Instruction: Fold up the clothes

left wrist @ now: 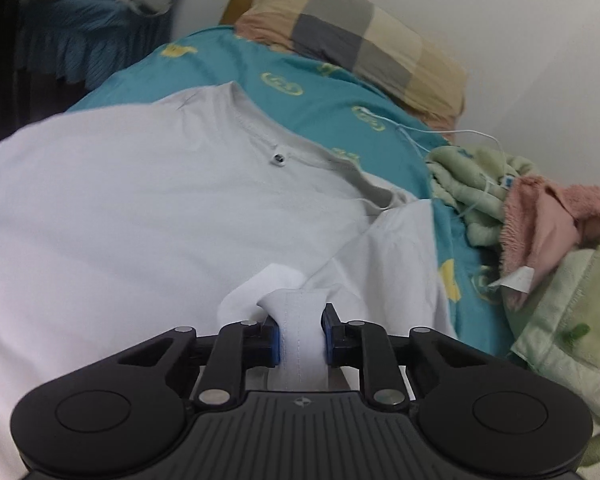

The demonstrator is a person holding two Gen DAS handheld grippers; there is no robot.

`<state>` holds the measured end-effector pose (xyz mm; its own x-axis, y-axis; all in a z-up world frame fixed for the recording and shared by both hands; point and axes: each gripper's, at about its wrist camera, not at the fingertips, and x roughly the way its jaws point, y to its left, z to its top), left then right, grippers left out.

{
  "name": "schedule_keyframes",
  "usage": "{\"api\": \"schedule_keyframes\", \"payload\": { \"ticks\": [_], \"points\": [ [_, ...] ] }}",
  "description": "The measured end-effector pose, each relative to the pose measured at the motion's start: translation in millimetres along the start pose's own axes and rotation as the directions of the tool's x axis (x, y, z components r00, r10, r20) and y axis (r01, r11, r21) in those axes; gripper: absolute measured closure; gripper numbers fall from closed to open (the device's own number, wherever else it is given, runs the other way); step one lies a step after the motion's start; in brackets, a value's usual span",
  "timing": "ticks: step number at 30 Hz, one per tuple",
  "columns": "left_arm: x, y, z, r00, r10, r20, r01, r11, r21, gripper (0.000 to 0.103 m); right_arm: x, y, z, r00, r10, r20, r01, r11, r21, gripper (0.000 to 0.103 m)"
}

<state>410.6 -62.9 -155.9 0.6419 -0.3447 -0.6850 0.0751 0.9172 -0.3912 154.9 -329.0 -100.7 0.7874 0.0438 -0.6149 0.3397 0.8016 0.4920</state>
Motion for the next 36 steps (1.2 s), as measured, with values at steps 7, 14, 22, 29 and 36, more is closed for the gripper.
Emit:
{"api": "schedule_keyframes", "payload": {
  "ticks": [7, 14, 22, 29, 36],
  "points": [
    [-32.6, -28.8, 25.7, 0.998, -0.017, 0.064, 0.009, 0.991, 0.136, 0.096, -6.5, -4.6, -0.2, 1.000, -0.004, 0.009, 0.004, 1.000, 0.024, 0.041],
    [-28.2, -44.5, 112.3, 0.975, 0.089, 0.203, -0.124, 0.978, 0.165, 0.097, -9.1, -0.4, -2.9, 1.000, -0.001, 0.012, 0.001, 1.000, 0.007, 0.041],
    [46.0, 20.7, 83.9, 0.984, 0.175, 0.024, -0.175, 0.985, -0.001, 0.072, 10.8, 12.5, -7.1, 1.000, -0.013, -0.015, 0.012, 0.998, -0.054, 0.041],
    [-25.4, 33.5, 49.6, 0.984, 0.176, 0.007, -0.176, 0.984, 0.019, 0.043, 12.4, 22.9, -10.2, 1.000, -0.020, -0.020, 0.018, 0.993, -0.119, 0.041],
    [-162.8, 0.7, -9.6, 0.980, 0.184, 0.073, -0.195, 0.964, 0.179, 0.041, -9.5, 41.7, -23.2, 1.000, 0.002, -0.029, -0.010, 0.966, -0.257, 0.042]
  ]
}}
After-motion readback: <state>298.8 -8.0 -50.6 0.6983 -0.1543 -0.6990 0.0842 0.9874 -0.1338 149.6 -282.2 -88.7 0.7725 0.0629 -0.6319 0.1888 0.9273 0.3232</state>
